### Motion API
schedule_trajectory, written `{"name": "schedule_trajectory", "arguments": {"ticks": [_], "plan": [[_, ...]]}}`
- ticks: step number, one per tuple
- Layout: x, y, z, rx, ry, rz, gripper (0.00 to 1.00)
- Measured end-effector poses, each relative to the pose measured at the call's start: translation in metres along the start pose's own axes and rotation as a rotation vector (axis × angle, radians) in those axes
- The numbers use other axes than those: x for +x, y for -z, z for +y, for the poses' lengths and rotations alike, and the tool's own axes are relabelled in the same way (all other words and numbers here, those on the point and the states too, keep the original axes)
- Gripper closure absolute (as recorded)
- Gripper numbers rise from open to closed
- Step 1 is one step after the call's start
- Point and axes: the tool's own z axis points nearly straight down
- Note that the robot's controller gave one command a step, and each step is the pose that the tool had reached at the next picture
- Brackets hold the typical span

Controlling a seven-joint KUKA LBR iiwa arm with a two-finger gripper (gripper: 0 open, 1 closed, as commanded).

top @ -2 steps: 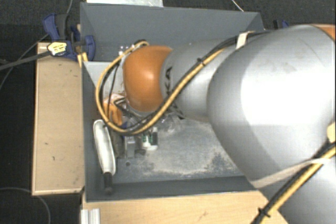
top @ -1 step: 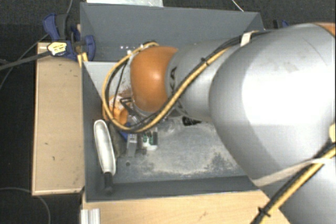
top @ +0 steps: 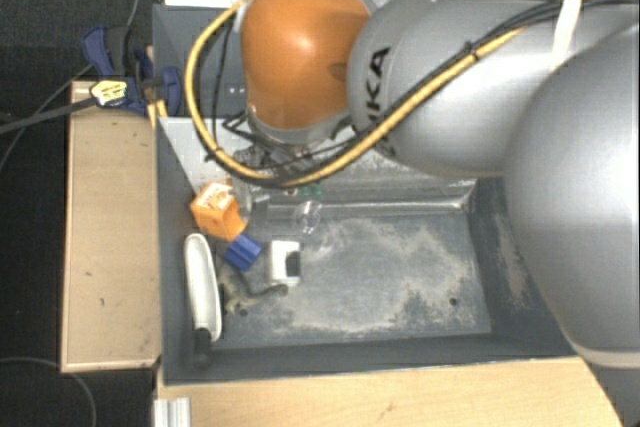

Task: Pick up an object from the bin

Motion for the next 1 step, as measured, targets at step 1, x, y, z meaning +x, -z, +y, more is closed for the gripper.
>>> {"name": "schedule_trajectory", "arguments": {"ticks": [1], "plan": [[0.0011,-0.0024,-0.0002,0.000,-0.001,0.005,1.00]]}}
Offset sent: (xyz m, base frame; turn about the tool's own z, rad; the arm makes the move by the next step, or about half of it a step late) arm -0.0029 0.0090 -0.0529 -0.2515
